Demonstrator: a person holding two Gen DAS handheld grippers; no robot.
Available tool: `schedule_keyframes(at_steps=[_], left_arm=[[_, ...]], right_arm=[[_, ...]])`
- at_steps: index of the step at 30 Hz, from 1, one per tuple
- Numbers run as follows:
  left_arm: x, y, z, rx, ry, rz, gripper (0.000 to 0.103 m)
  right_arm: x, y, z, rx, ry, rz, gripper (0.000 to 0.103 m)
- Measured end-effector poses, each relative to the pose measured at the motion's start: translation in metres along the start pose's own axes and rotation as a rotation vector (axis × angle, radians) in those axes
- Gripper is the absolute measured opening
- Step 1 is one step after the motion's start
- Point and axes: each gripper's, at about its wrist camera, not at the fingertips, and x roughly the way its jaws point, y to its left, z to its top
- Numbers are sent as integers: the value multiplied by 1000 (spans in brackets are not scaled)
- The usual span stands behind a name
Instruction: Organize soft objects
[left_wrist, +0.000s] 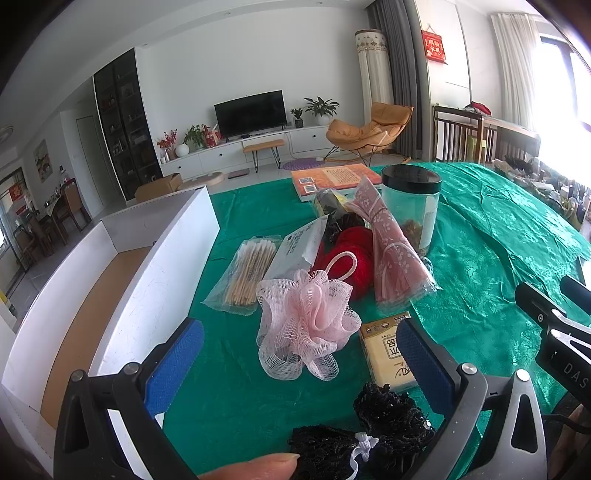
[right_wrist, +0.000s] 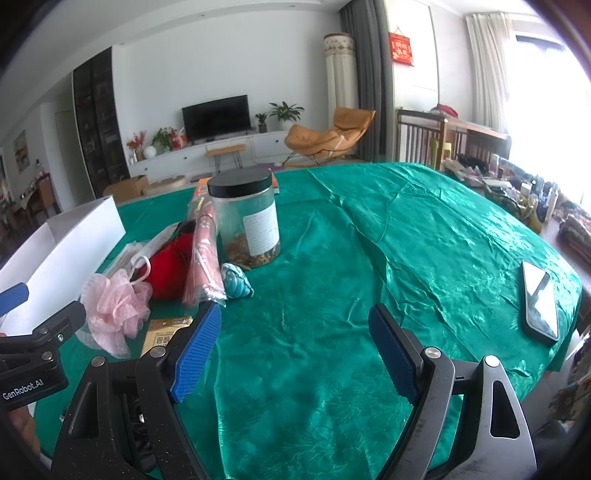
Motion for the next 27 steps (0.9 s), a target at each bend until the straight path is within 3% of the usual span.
schedule_keyframes(at_steps=[14,21,24,27], left_arm=[[2,0,2,9,6,11,103],[-17,50,35,-109,-86,70,103],[-23,71,40,-135,-109,111,103],[-25,85,36,-141,-96,118,103]], right_arm=[[0,0,0,5,1,0,85],[-2,-27,-4,163,-10,26,85],[12,-27,-7,184,67,123,85],[24,14,-10,38,193,412,86]])
